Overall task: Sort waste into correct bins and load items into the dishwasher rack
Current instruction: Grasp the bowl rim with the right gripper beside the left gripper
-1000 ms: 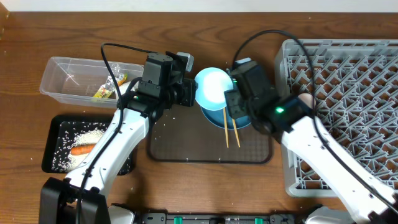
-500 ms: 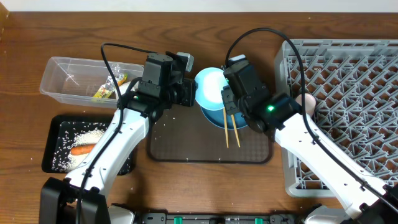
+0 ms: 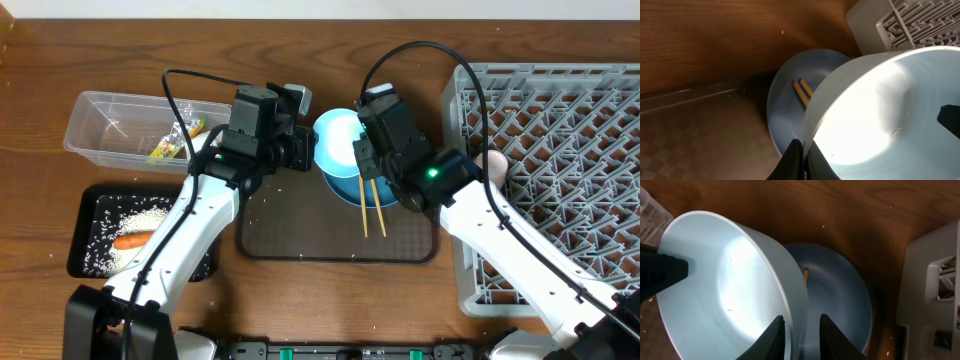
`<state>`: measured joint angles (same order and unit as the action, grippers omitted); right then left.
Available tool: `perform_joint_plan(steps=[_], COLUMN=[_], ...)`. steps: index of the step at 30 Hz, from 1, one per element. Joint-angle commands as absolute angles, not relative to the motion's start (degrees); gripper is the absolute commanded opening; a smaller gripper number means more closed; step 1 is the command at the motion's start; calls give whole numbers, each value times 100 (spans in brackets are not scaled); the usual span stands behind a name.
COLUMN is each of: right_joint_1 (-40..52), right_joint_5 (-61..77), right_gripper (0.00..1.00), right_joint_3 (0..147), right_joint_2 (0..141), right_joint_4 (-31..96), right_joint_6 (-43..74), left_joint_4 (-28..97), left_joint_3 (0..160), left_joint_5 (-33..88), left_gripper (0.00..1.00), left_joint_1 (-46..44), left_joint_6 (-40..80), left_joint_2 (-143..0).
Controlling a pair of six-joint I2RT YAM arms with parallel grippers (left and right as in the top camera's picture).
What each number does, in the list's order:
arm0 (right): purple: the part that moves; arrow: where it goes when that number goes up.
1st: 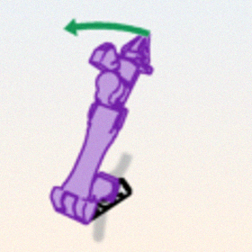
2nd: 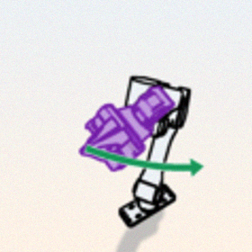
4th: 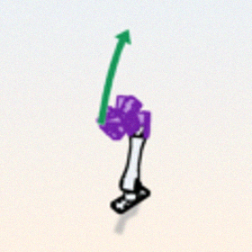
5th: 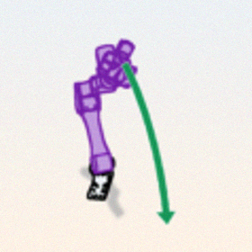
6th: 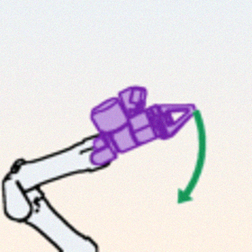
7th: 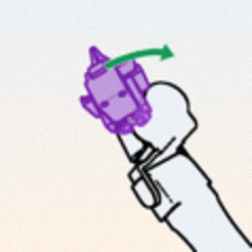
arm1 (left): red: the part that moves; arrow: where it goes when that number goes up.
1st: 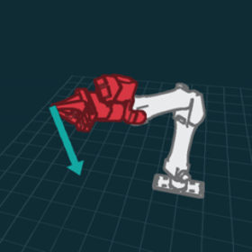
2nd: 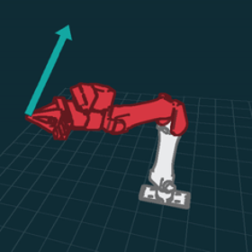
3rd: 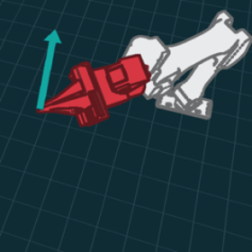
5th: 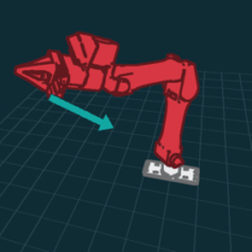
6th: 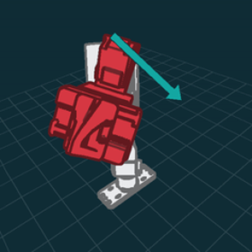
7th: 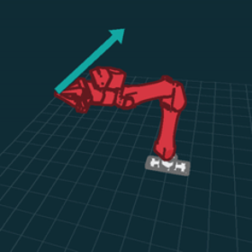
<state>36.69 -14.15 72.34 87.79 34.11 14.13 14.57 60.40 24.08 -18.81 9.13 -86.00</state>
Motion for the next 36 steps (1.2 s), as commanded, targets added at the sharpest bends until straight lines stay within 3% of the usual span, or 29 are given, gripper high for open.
perform_joint_plan(steps=[1, 9, 14, 36], right_joint_1=[3715, 3715, 3715, 3712], right_joint_5=[-1516, -1516, -1518, -1520], right_gripper=[23, 23, 16, 12], right_joint_3=[7328, 7299, 7299, 7207], right_joint_2=[8816, 8842, 8842, 8855], right_joint_4=[3430, 3400, 3400, 3227], right_joint_6=[1435, 1457, 1457, 1474], left_joint_4=[1444, 1444, 1444, 1444], left_joint_3=[6031, 6031, 6031, 6031], left_joint_5=[2488, 2488, 2488, 2488], left_gripper=[6, 6, 6, 6], left_joint_1=[-1861, -1861, -1861, -1861], left_joint_6=[862, 862, 862, 860], left_joint_2=[-8584, -8584, -8584, -8584])
